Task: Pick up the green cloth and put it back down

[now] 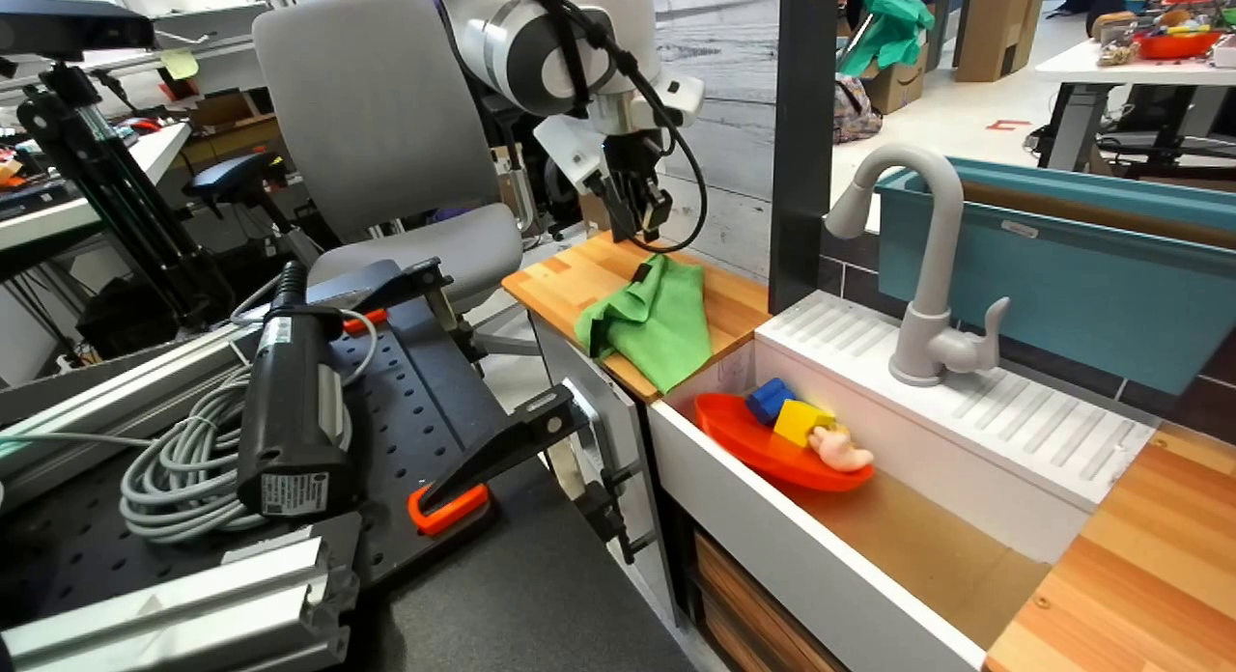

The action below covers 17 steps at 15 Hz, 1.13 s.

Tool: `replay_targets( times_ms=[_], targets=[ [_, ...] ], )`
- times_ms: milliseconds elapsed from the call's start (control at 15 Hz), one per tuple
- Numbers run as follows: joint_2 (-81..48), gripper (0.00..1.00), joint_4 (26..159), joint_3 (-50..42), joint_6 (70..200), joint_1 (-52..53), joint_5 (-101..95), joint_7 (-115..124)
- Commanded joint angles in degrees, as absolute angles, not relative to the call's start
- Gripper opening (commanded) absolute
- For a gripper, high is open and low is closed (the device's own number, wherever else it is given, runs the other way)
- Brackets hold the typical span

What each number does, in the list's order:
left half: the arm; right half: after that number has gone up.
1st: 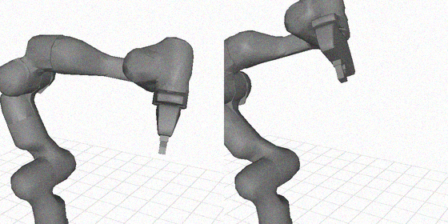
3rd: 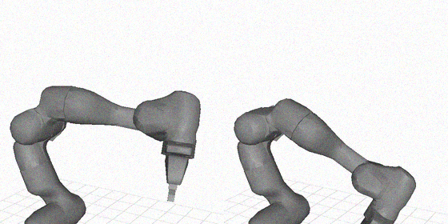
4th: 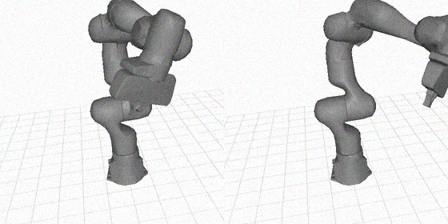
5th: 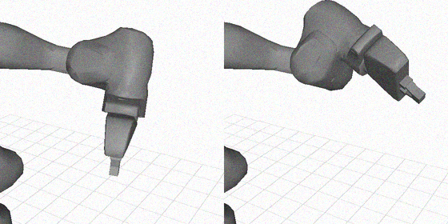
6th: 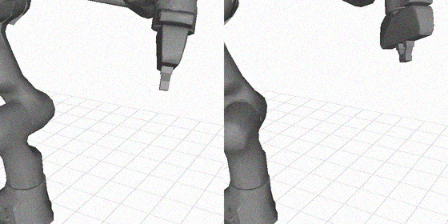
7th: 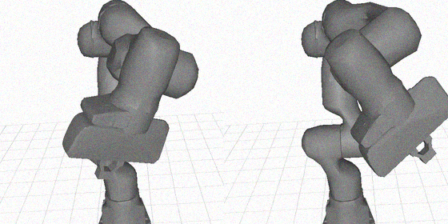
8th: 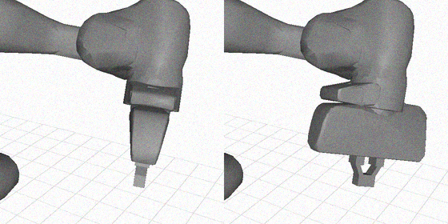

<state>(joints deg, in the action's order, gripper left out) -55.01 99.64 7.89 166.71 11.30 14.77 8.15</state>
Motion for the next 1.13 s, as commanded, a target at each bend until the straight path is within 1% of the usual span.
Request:
replay_targets(
  times_ms=[0, 333, 533, 600, 800, 1067],
  targets=[
    [-54.49, 0.61, 100.20, 9.52, 168.35, 10.85, 13.38, 7.92],
    [-47.84, 0.99, 109.32, 14.92, 170.01, 7.55, 14.69, 5.38],
    [-41.36, 1.00, 117.58, 20.57, 167.24, 2.25, 16.17, 3.39],
    [-47.62, 1.00, 109.75, 16.43, 168.25, 6.98, 14.76, 6.43],
    [-43.18, 1.00, 115.38, 19.19, 168.02, 3.92, 15.26, 5.08],
    [-42.51, 1.00, 116.52, 19.37, 168.00, 3.50, 15.28, 4.78]
  ],
)
